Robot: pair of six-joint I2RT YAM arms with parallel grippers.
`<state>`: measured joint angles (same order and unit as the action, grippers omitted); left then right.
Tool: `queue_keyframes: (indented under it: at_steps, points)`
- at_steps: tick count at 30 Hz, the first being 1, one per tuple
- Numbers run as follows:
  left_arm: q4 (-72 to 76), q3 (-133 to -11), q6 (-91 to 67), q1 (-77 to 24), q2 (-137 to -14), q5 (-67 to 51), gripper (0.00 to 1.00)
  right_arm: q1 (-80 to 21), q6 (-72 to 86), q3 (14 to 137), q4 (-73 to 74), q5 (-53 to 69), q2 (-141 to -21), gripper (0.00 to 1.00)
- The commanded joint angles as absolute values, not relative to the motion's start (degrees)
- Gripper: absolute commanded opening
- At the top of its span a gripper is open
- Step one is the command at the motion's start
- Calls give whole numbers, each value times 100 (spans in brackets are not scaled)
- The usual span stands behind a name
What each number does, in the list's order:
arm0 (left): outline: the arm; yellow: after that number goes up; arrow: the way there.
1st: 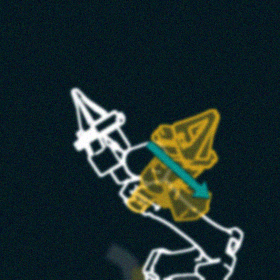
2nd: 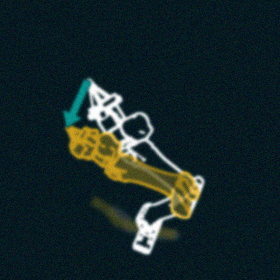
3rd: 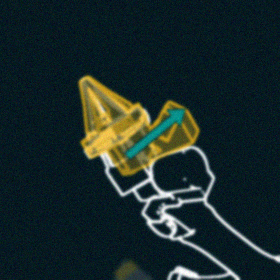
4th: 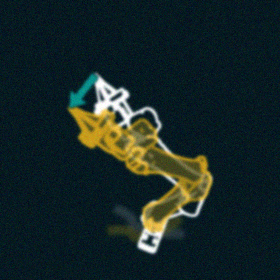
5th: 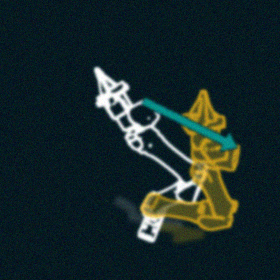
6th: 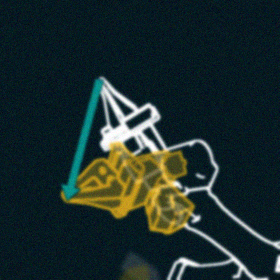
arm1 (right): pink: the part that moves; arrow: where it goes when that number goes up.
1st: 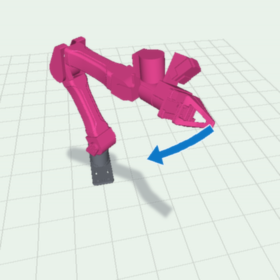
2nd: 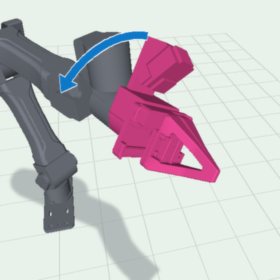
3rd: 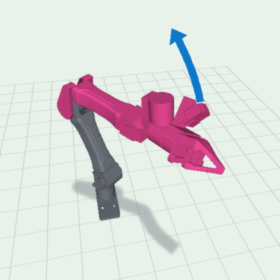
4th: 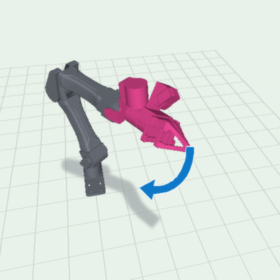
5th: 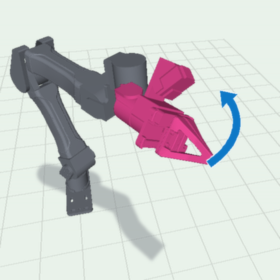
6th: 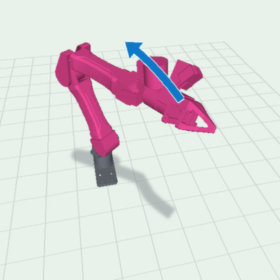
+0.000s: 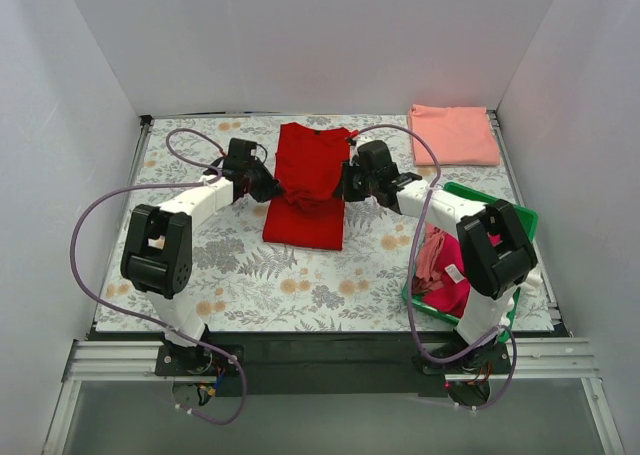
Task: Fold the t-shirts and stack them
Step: Fold the tshirt
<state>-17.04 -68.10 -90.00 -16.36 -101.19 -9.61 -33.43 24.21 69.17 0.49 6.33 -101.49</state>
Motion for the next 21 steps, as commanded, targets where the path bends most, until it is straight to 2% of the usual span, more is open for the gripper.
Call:
queue_keyframes:
  at_steps: [1, 7, 10, 11, 12, 14, 15, 16, 17, 18, 19, 20, 21]
  points:
    - [-1608, -7110, -8833, -1591, -10212, -818, 1, -3244, 2355, 7286, -9, 870, -10309, 1]
    - [-1608, -7303, -8754, -1512, -10538, -853, 2, -3129, 2391, 7532, -9, 1046, -10696, 1]
    - [-1617, -7313, -8772, -1477, -10591, -748, 8, -3085, 2399, 7664, -9, 1151, -10898, 2]
    - [-1608, -7339, -8737, -1468, -10582, -704, 13, -3059, 2426, 7699, -9, 1195, -10968, 5]
    - [-1626, -7356, -8684, -1450, -10582, -686, 16, -3041, 2478, 7760, -9, 1256, -11004, 10]
    - [-1713, -7496, -8527, -1424, -10573, -677, 31, -2988, 2496, 7813, 148, 1292, -11030, 26]
    - [-1740, -7541, -8456, -1424, -10521, -677, 58, -2971, 2487, 7848, 167, 1275, -11013, 33]
    - [-1784, -7593, -8420, -1424, -10494, -668, 71, -2945, 2470, 7857, 176, 1274, -10987, 44]
    - [-1819, -7663, -8385, -1424, -10451, -642, 81, -2944, 2444, 7875, 193, 1274, -10908, 56]
    - [-1845, -7664, -8350, -1424, -10398, -650, 85, -2944, 2443, 7875, 219, 1274, -10872, 64]
    - [-1854, -7655, -8332, -1424, -10267, -650, 86, -2944, 2417, 7858, 237, 1283, -10759, 92]
    - [-1881, -7594, -8341, -1424, -10205, -642, 86, -2953, 2417, 7823, 237, 1301, -10688, 98]
    - [-1890, -7524, -8358, -1424, -10013, -642, 87, -2953, 2408, 7770, 246, 1301, -10609, 98]
